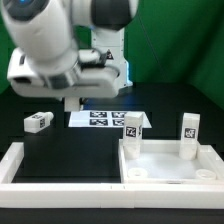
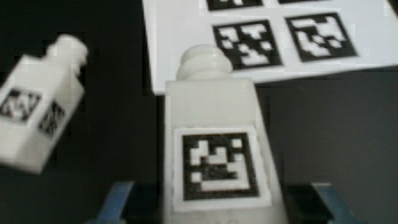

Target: Assemble square table

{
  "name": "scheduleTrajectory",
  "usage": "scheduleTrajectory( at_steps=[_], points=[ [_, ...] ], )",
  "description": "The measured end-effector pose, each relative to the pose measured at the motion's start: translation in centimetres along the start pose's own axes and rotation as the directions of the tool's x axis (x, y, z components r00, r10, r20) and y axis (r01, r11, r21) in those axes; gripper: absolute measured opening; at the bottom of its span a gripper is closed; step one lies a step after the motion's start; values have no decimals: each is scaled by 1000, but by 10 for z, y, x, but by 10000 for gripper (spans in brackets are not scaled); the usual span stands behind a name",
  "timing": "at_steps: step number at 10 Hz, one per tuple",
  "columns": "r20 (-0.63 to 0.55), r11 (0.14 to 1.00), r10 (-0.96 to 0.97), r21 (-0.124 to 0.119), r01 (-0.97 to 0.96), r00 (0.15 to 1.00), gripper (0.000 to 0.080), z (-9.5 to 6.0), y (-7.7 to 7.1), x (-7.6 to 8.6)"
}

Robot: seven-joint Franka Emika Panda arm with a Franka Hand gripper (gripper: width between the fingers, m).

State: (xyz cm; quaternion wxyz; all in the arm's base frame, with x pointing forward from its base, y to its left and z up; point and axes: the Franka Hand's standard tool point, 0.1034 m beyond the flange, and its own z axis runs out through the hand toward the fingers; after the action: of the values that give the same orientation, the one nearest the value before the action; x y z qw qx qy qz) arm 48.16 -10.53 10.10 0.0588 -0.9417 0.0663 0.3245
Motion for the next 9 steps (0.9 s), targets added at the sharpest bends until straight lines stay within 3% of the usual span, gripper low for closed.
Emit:
scheduleTrajectory(
  at_steps=[1, 3, 4, 5, 7, 9],
  points=[
    [-115, 999, -39, -23, 37, 993, 289, -31, -13, 7],
    [-212, 996, -83, -40, 77, 974, 289, -75, -15, 19],
    [-355, 996, -84, -58, 68, 931, 289, -79, -15, 33],
    [-373, 996, -81, -51, 67, 924, 289, -67, -15, 21],
    [-509, 997, -64, -64, 36, 858, 290, -77, -15, 31],
    [-619, 999, -12, -40, -16, 785, 290, -100, -60, 49]
  ],
)
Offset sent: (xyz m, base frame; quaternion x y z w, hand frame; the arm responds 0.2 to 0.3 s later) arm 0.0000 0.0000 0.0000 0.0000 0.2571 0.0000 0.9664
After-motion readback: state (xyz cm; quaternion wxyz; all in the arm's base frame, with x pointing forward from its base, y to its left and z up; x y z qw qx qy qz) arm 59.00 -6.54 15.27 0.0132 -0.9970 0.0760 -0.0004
